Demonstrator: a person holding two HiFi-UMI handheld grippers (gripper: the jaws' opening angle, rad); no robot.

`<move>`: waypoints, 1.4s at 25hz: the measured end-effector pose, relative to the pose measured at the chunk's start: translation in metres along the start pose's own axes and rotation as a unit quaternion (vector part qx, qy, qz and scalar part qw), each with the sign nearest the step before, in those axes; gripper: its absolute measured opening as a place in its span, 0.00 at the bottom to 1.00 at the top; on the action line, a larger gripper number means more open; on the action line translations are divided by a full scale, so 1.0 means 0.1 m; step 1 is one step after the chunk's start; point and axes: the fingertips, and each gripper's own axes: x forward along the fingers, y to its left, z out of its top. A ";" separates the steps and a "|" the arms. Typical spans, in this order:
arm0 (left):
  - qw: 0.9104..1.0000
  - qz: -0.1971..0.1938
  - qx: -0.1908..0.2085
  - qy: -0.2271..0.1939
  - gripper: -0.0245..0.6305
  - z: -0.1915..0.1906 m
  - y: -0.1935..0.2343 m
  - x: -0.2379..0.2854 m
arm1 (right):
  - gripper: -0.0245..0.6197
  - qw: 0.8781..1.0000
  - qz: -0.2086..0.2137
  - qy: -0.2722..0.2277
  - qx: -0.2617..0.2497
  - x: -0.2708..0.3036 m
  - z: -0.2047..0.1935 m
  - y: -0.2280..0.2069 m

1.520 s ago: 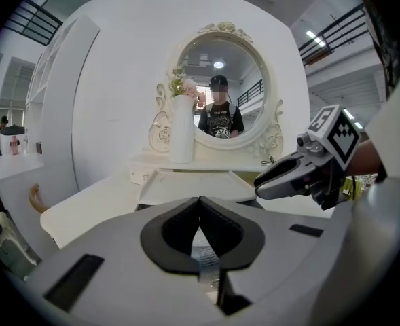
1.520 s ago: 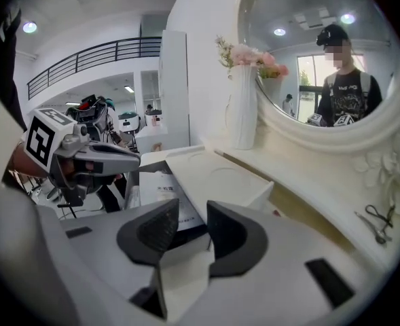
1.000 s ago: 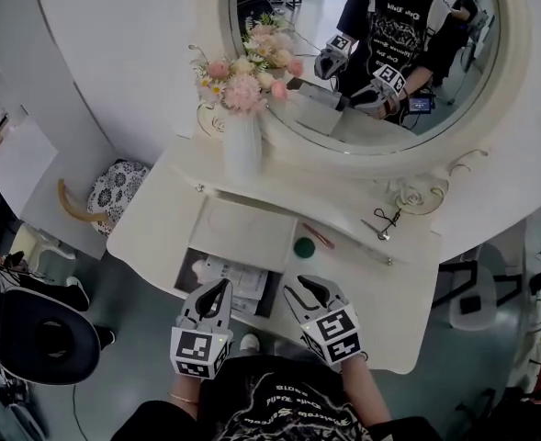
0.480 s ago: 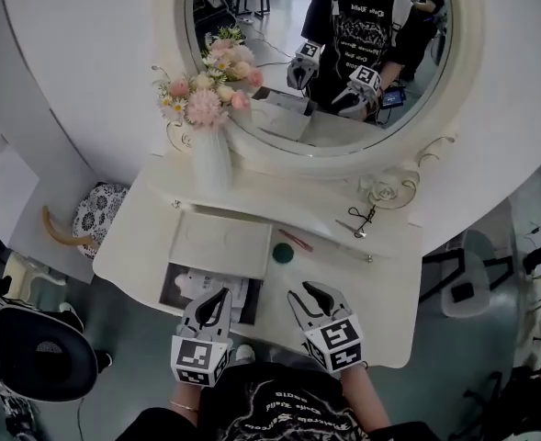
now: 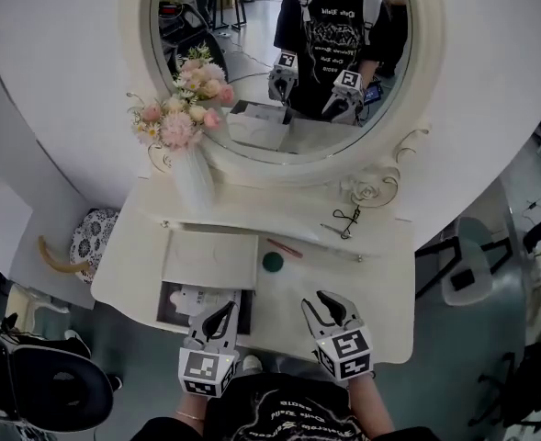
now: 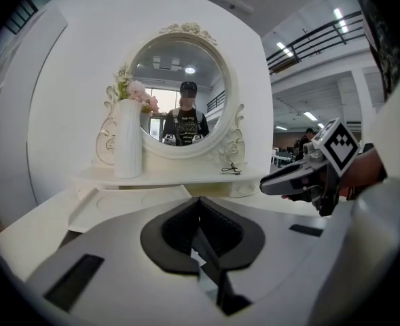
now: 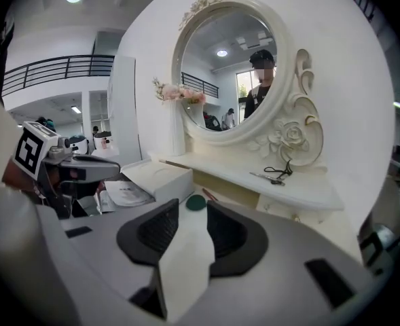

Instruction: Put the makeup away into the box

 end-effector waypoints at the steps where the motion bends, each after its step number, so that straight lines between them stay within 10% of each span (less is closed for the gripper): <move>1: 1.000 -0.005 0.002 -0.001 0.06 0.01 -0.03 0.01 | 0.25 1.000 -0.006 0.000 0.002 -0.03 -0.02 -0.03; 35: 0.999 -0.049 0.009 0.008 0.06 -0.07 -0.36 0.16 | 0.05 0.997 -0.075 -0.014 0.026 -0.30 -0.20 -0.36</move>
